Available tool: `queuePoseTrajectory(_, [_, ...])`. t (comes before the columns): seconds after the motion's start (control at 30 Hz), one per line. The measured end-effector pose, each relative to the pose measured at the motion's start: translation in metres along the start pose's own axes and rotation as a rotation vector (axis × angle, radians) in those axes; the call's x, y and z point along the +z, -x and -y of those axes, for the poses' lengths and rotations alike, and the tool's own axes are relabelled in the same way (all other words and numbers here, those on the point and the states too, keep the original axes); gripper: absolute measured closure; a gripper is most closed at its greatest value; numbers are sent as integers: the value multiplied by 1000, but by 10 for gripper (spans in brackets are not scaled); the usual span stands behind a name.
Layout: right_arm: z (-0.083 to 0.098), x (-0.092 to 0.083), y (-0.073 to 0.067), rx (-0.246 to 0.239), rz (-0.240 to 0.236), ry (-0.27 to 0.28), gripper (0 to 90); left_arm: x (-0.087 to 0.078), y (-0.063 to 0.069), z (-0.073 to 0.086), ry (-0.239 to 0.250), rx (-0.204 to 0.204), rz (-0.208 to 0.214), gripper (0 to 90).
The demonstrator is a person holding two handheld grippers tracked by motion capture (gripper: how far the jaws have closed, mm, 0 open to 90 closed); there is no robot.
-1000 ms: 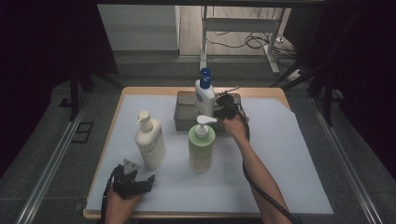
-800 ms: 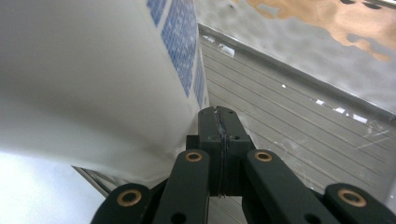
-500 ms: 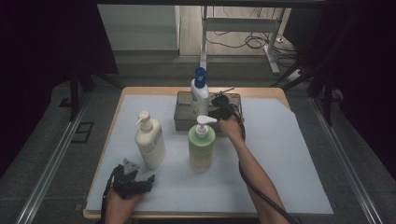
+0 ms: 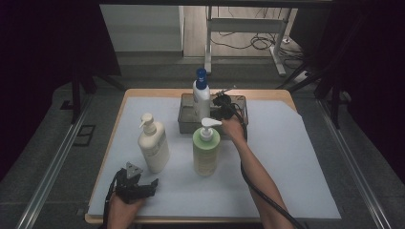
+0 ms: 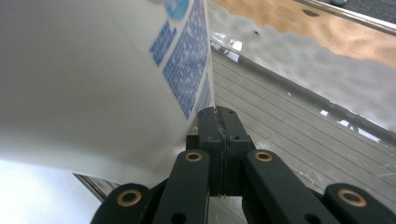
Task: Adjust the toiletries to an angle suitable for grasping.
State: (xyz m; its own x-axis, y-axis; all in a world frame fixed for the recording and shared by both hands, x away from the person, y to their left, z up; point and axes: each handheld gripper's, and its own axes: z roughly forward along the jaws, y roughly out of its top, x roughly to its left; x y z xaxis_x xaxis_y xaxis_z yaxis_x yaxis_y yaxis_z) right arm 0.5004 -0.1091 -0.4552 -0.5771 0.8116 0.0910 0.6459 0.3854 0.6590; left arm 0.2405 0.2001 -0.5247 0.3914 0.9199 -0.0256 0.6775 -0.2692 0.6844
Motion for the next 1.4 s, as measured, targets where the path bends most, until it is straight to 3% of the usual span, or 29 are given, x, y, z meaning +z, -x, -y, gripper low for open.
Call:
queuePoseTrajectory(0.57, [-11,11,-4,10,-21,-25,895,0,0,0,0,0,0,118])
queuePoseTrajectory(1.0, [-16,16,-17,-15,-50,-24,895,0,0,0,-1,0,0,118])
queuePoseTrajectory(1.07, [-16,17,-19,3,-48,-14,895,0,0,0,-1,0,0,118])
queuePoseTrajectory(1.4, [-18,20,-30,-36,-73,-33,894,0,0,0,-1,0,0,118])
